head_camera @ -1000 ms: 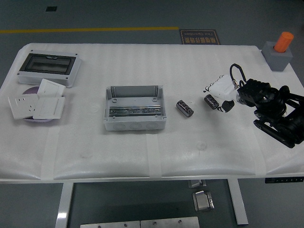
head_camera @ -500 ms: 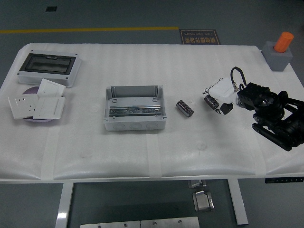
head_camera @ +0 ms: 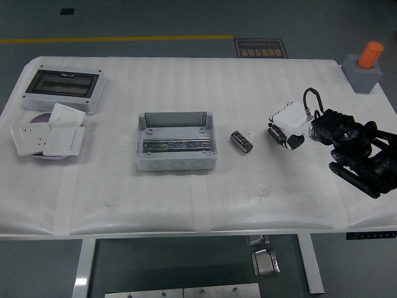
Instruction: Pick up the battery,place it into the box
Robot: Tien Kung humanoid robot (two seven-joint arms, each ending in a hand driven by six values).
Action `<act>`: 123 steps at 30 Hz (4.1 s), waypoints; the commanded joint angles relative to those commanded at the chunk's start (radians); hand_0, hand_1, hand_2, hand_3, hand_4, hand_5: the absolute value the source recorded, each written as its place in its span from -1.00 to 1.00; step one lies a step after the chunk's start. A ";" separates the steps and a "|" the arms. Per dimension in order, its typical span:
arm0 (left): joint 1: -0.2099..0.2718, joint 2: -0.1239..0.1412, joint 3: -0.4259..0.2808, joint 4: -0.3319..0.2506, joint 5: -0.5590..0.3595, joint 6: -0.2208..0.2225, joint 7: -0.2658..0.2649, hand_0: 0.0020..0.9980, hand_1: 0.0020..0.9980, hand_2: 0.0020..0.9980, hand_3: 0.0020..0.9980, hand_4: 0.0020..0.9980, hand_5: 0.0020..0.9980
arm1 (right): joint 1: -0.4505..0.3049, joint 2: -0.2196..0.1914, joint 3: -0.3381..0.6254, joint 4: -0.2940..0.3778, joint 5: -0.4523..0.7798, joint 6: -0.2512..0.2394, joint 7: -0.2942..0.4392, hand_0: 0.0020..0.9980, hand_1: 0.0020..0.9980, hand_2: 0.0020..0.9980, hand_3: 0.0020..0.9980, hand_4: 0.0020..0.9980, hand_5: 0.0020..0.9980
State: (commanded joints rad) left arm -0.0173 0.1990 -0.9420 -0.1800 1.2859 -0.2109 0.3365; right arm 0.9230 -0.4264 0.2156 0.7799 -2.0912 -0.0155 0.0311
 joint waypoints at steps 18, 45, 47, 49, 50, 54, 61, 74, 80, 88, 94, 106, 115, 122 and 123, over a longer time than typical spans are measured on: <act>0.015 -0.012 -0.037 0.000 0.032 0.005 0.006 0.23 0.32 -0.08 0.11 -0.08 0.02 | -0.022 -0.134 0.001 0.247 0.151 -0.274 -0.170 0.52 0.30 0.22 0.31 -0.29 -0.78; 0.032 -0.017 -0.076 0.000 0.066 -0.005 0.028 0.23 0.31 -0.08 0.11 -0.08 0.01 | -0.172 0.123 0.231 0.502 0.372 -0.290 -0.162 0.65 0.45 0.44 0.48 0.33 -0.50; 0.032 -0.017 -0.077 0.000 0.067 -0.006 0.029 0.23 0.31 -0.08 0.11 -0.08 0.01 | -0.169 0.124 0.224 0.497 0.384 -0.277 -0.161 0.65 0.45 0.44 0.48 0.33 -0.50; 0.032 -0.017 -0.078 0.000 0.068 -0.006 0.030 0.23 0.31 -0.08 0.11 -0.08 0.01 | -0.168 0.126 0.219 0.493 0.408 -0.270 -0.155 0.65 0.45 0.44 0.48 0.33 -0.50; 0.031 -0.017 -0.079 0.000 0.069 -0.006 0.030 0.23 0.31 -0.08 0.11 -0.08 0.01 | -0.167 0.127 0.218 0.492 0.416 -0.268 -0.153 0.65 0.45 0.44 0.48 0.33 -0.50; 0.029 -0.016 -0.078 0.000 0.067 -0.005 0.029 0.24 0.31 -0.08 0.10 -0.08 0.01 | -0.163 0.132 0.212 0.488 0.430 -0.263 -0.146 1.00 0.72 0.74 0.87 0.51 -0.37; 0.028 -0.016 -0.075 0.000 0.064 -0.005 0.028 0.24 0.31 -0.08 0.07 -0.08 0.01 | -0.160 0.133 0.209 0.483 0.435 -0.263 -0.143 1.00 0.90 0.95 1.00 0.84 -0.11; 0.021 -0.017 -0.065 0.000 0.048 -0.002 0.024 0.24 0.31 -0.08 0.06 -0.08 0.01 | -0.039 -0.043 0.065 0.433 0.279 -0.296 -0.150 1.00 0.93 0.96 1.00 0.93 -0.06; 0.019 -0.013 -0.062 0.000 0.046 -0.001 0.023 0.23 0.31 -0.08 0.06 -0.08 0.01 | 0.071 -0.071 -0.089 0.385 0.130 -0.226 -0.128 1.00 0.76 0.79 0.95 0.93 -0.06; 0.017 -0.012 -0.063 0.000 0.048 -0.001 0.022 0.23 0.31 -0.08 0.06 -0.09 -0.01 | 0.127 -0.057 -0.101 0.358 0.014 -0.068 -0.047 0.97 0.51 0.50 0.60 0.76 -0.19; 0.016 -0.011 -0.063 0.000 0.052 -0.002 0.022 0.23 0.31 -0.08 0.06 -0.10 -0.02 | 0.134 -0.046 -0.075 0.333 -0.003 -0.017 -0.015 0.95 0.50 0.50 0.59 0.73 -0.24; 0.006 -0.010 -0.065 0.000 0.061 -0.005 0.021 0.23 0.31 -0.08 0.06 -0.10 -0.02 | 0.128 -0.009 -0.015 0.267 -0.053 0.066 0.046 0.94 0.49 0.50 0.58 0.65 -0.31; 0.008 -0.011 -0.066 0.000 0.069 -0.007 0.020 0.23 0.31 -0.09 0.05 -0.10 -0.03 | 0.104 0.014 0.027 0.222 -0.102 0.114 0.082 0.94 0.50 0.51 0.59 0.69 -0.27; 0.005 -0.010 -0.065 0.000 0.073 -0.008 0.018 0.23 0.31 -0.09 0.05 -0.11 -0.02 | 0.081 0.034 0.048 0.183 -0.127 0.130 0.096 0.94 0.50 0.51 0.60 0.68 -0.29; 0.005 -0.010 -0.064 0.000 0.073 -0.008 0.018 0.23 0.31 -0.09 0.05 -0.11 -0.03 | 0.078 0.036 0.050 0.180 -0.128 0.132 0.097 0.94 0.50 0.51 0.59 0.64 -0.33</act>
State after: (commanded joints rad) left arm -0.0123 0.1891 -1.0061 -0.1800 1.3594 -0.2187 0.3540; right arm 1.0007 -0.3907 0.2656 0.9594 -2.2195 0.1161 0.1278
